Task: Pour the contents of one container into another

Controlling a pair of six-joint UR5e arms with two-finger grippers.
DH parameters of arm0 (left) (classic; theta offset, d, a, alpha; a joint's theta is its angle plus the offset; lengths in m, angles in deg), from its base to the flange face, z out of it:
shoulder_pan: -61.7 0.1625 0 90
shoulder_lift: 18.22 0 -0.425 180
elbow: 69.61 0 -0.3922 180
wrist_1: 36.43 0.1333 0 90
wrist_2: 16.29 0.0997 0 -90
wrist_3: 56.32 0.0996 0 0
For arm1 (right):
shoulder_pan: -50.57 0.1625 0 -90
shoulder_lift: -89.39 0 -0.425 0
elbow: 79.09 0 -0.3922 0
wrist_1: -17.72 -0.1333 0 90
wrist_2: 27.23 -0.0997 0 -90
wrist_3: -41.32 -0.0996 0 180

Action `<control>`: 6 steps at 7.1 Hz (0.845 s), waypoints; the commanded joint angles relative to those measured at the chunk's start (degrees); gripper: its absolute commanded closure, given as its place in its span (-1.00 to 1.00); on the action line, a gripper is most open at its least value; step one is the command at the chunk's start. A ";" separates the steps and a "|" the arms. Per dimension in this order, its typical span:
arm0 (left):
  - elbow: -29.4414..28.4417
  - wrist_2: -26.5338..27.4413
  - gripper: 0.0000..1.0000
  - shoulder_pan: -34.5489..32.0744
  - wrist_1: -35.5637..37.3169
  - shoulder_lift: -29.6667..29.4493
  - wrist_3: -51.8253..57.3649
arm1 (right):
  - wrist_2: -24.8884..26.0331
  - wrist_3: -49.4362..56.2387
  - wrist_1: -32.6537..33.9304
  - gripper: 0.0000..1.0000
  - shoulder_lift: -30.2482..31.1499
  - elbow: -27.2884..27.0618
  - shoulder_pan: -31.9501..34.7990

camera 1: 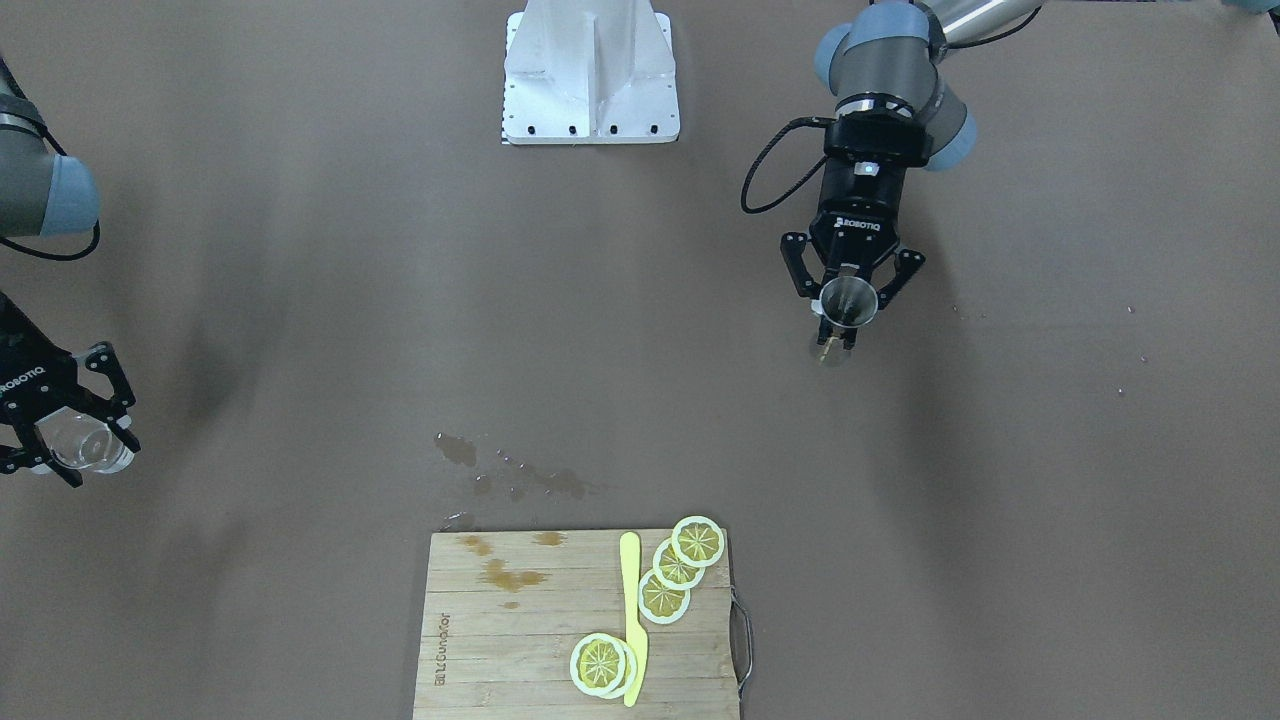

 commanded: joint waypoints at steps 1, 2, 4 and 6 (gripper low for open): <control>1.96 0.16 1.00 -0.01 -6.22 9.15 -0.17 | 2.09 -4.13 -9.34 1.00 3.94 3.16 0.61; 1.79 0.60 1.00 -0.01 -9.21 11.89 -0.26 | 3.67 -7.38 -11.90 1.00 4.48 3.16 0.52; 1.44 6.19 1.00 1.56 -11.35 16.64 -5.15 | 6.49 -7.94 -22.67 1.00 2.83 10.67 -0.78; 1.35 12.00 1.00 3.49 -11.70 20.07 -9.20 | 9.99 -12.84 -25.46 1.00 1.14 12.05 -5.25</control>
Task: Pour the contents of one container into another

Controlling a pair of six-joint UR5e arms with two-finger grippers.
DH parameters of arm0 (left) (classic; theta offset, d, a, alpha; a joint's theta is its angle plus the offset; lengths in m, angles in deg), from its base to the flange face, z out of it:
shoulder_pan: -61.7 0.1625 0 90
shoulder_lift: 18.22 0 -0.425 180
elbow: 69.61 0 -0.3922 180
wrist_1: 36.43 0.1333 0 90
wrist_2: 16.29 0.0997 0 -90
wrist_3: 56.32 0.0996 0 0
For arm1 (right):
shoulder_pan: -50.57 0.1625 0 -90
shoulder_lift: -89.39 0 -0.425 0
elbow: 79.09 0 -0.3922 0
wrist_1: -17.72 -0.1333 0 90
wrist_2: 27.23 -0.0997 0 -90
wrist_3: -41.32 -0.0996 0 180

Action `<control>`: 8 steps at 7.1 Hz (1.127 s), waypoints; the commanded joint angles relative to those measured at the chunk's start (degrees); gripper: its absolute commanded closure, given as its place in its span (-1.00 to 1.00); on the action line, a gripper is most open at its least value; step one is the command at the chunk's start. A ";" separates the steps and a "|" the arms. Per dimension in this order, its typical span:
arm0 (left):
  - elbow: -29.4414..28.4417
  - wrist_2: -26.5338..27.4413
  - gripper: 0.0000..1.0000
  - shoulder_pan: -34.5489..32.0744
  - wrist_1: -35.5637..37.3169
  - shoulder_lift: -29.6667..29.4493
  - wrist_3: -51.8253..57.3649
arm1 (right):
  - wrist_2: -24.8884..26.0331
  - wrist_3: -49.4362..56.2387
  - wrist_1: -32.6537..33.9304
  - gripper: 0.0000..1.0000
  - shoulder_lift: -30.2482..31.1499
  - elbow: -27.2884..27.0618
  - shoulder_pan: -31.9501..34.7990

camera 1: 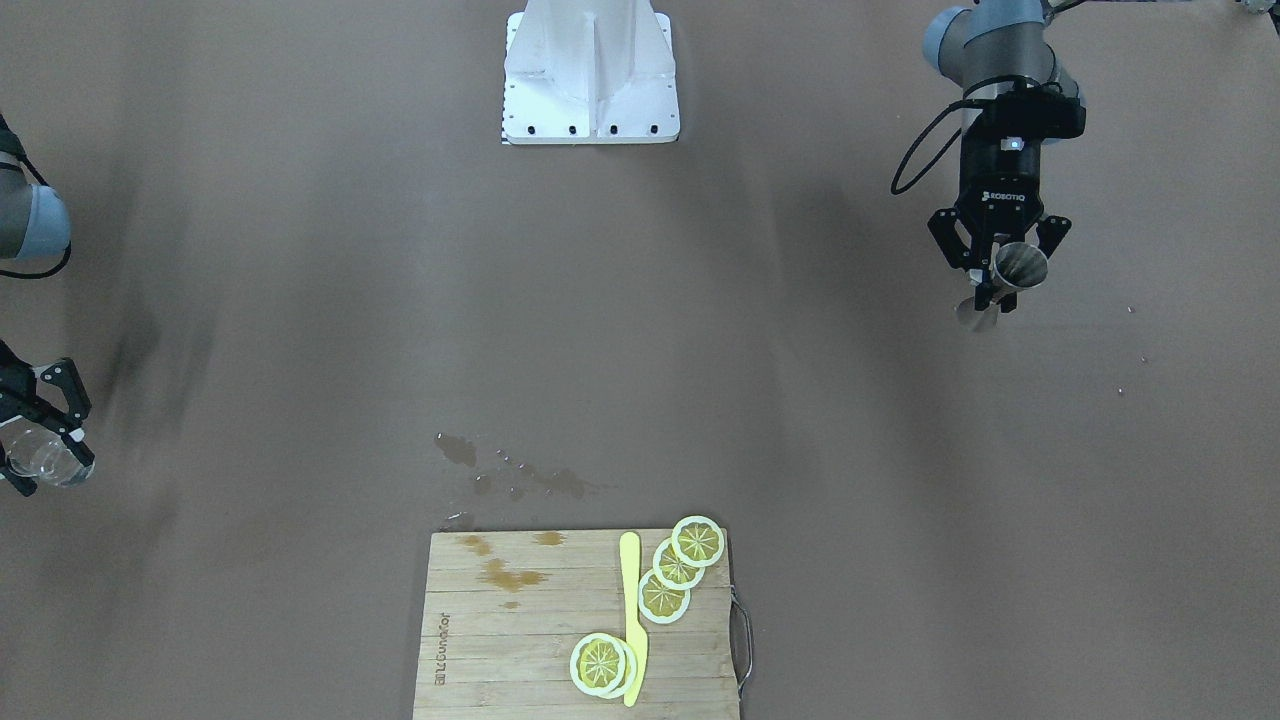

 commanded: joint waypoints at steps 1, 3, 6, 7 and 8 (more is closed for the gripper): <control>0.00 7.50 1.00 4.25 -0.39 4.71 -6.81 | 4.69 -3.04 -1.73 1.00 -1.06 0.42 -5.05; -0.17 10.87 1.00 6.99 -0.39 7.44 -12.45 | 6.56 -3.83 -1.73 1.00 -1.85 -0.37 -8.66; -3.85 18.17 1.00 13.67 -0.30 7.46 -17.39 | 6.21 -4.36 -1.82 1.00 -1.51 -0.46 -10.08; -4.74 19.48 1.00 14.12 -0.30 7.55 -18.44 | 6.21 -3.75 -1.82 1.00 -0.98 -0.37 -10.17; -6.40 20.80 1.00 15.25 -0.30 7.46 -20.54 | 6.30 -3.57 -1.65 1.00 -0.89 -0.20 -10.17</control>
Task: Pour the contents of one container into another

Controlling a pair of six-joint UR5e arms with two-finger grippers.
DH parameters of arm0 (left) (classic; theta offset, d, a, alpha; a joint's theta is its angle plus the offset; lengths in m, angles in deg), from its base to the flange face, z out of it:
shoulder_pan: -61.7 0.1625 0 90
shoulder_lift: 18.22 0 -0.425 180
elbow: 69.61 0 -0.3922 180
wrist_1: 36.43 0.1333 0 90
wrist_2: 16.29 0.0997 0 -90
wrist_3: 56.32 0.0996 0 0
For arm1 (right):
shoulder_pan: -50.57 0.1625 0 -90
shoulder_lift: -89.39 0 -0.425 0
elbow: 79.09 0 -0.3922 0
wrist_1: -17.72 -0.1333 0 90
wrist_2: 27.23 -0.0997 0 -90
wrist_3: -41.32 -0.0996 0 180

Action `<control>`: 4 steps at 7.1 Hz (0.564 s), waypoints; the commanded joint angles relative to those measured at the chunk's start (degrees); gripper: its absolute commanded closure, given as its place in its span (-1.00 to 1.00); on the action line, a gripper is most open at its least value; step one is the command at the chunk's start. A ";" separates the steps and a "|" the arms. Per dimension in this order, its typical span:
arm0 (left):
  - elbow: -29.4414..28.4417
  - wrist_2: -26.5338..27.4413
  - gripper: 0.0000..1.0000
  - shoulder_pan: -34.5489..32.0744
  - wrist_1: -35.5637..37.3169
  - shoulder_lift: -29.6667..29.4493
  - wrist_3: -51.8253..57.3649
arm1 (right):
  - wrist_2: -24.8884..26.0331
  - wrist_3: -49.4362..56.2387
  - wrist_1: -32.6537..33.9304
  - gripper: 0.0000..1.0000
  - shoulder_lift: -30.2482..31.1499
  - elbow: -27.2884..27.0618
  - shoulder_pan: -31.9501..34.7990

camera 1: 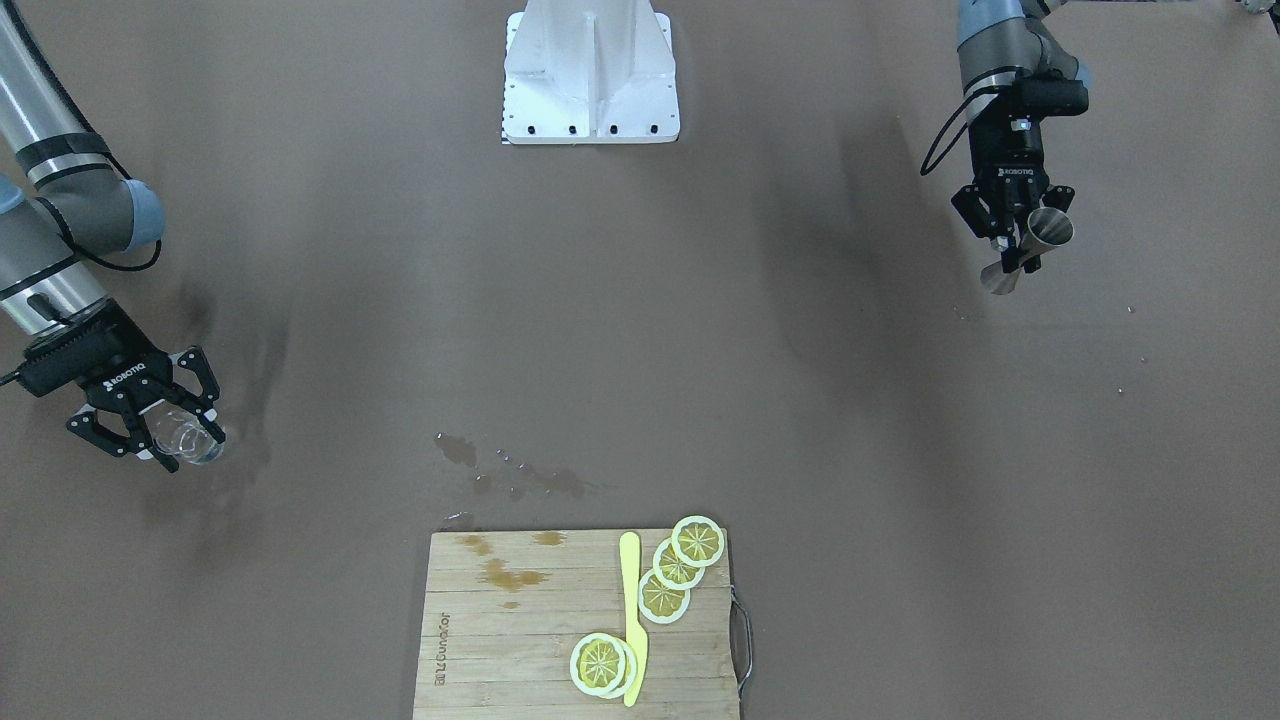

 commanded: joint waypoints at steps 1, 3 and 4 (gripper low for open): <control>-2.75 1.87 1.00 1.85 0.00 -0.04 -3.31 | 0.31 0.50 0.13 1.00 0.26 0.16 -0.26; -5.29 3.19 1.00 2.82 0.18 -0.21 -5.43 | 0.32 2.33 0.13 1.00 1.05 0.33 -0.52; -6.44 3.19 1.00 2.91 0.18 -0.21 -7.08 | 0.32 2.35 0.13 1.00 1.14 0.33 -0.52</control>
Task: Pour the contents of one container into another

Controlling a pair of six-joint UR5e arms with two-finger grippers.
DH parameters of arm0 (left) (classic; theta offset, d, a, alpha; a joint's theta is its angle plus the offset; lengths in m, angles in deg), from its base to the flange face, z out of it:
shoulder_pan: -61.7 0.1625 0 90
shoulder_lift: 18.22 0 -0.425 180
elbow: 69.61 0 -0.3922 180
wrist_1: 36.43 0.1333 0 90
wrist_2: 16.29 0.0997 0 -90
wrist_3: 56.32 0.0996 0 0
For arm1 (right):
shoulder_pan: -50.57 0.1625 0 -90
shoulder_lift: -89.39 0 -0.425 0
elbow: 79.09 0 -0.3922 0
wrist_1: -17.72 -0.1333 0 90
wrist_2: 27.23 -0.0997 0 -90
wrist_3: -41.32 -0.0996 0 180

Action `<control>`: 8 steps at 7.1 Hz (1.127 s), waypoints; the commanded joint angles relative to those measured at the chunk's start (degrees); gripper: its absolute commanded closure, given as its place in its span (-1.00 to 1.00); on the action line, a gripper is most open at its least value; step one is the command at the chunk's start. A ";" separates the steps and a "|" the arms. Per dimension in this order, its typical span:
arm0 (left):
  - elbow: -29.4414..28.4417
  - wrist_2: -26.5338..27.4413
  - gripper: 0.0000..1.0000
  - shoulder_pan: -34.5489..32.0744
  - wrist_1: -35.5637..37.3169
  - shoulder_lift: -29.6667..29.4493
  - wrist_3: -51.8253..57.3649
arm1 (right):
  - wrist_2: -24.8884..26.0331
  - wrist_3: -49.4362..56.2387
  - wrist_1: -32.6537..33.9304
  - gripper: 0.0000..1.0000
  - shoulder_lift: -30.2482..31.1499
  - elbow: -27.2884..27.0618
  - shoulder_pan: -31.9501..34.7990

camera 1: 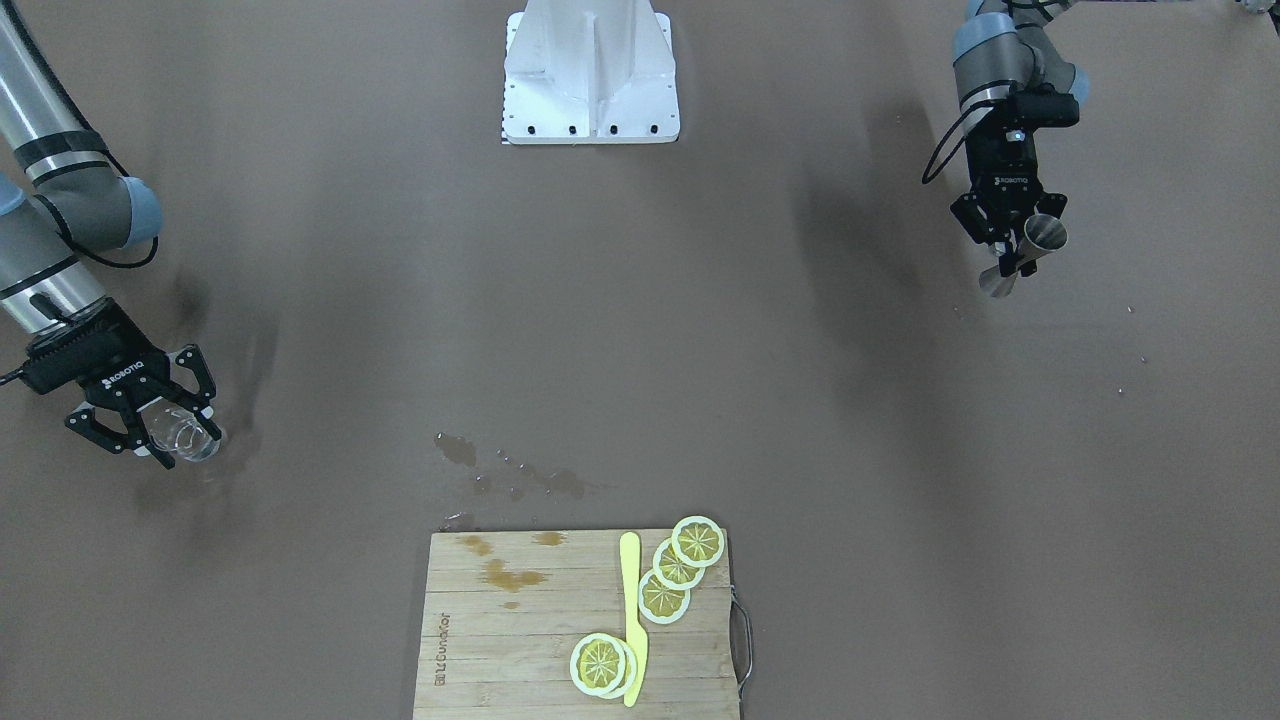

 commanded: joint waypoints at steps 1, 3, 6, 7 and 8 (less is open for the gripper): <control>-2.80 0.17 1.00 0.48 0.04 -0.22 -2.47 | -0.01 0.76 -0.09 1.00 0.42 0.14 -0.23; -4.21 0.17 1.00 0.93 0.13 -0.66 -4.14 | -0.01 0.76 0.00 0.85 0.42 0.14 -0.32; -6.15 0.26 1.00 1.72 0.30 -1.01 -6.69 | -0.10 0.85 -1.75 -1.00 0.51 0.05 -0.32; -6.59 0.26 1.00 2.07 0.48 -1.27 -7.30 | -0.19 0.76 -1.67 -1.00 0.60 -0.30 -0.32; -6.77 0.26 1.00 2.07 0.48 -1.54 -7.40 | -0.36 0.76 -1.67 -1.00 0.60 -0.48 -0.23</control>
